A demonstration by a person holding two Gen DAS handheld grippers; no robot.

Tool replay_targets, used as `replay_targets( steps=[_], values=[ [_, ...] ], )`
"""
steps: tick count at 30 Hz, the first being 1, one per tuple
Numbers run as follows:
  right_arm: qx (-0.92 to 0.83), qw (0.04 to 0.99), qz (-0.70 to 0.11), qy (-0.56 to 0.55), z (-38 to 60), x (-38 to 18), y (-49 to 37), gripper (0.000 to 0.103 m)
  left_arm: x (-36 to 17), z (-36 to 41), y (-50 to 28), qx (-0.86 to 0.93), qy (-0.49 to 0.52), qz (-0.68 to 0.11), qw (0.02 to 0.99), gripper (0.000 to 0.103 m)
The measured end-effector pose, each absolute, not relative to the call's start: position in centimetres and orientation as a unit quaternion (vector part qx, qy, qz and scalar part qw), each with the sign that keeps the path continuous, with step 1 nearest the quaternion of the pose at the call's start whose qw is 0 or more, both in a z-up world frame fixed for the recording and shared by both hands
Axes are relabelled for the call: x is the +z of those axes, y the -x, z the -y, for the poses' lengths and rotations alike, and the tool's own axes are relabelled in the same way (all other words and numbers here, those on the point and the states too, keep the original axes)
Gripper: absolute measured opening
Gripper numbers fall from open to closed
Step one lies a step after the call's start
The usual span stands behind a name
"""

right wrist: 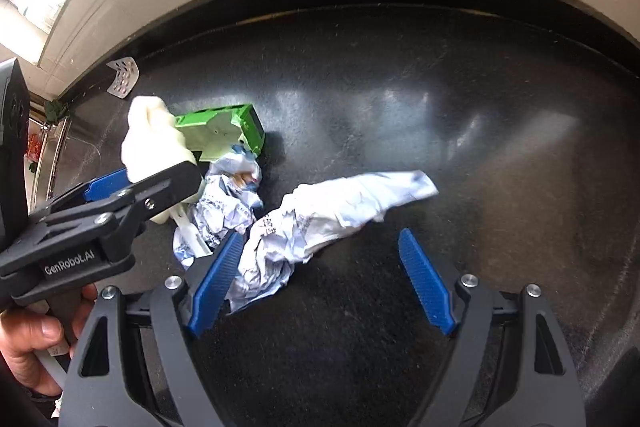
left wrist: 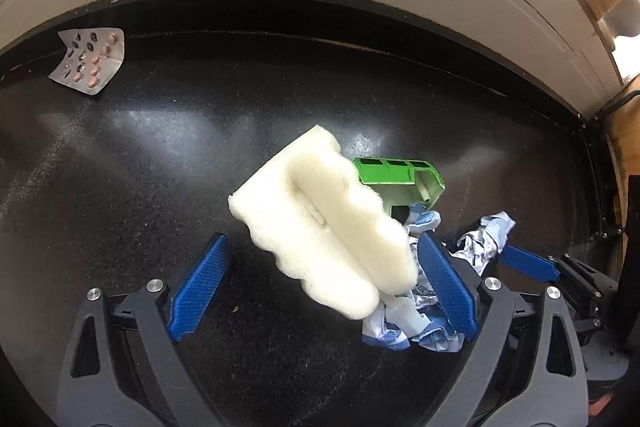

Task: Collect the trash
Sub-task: 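Grasp the white foam block with the left tool while the right tool grasps crumpled paper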

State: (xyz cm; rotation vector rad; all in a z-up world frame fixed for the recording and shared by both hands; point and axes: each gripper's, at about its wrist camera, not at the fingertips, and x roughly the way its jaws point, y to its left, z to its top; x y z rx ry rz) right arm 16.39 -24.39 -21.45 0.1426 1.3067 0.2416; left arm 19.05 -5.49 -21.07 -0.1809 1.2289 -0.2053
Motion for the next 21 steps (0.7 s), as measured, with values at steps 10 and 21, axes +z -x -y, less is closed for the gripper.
replay_targets(
  steps=[10, 21],
  values=[
    [0.145, 0.788, -0.596, -0.055, 22.5, -21.1, -16.7, 0.049, -20.3, 3.7, -19.1, -0.105, 0.112, -0.553, 0.819, 0.044],
    [0.139, 0.826, -0.546, -0.037, 23.8, -15.4, -12.5, 0.048, -13.5, 0.9, -14.7, -0.106, 0.108, -0.487, 0.860, 0.041]
  ],
)
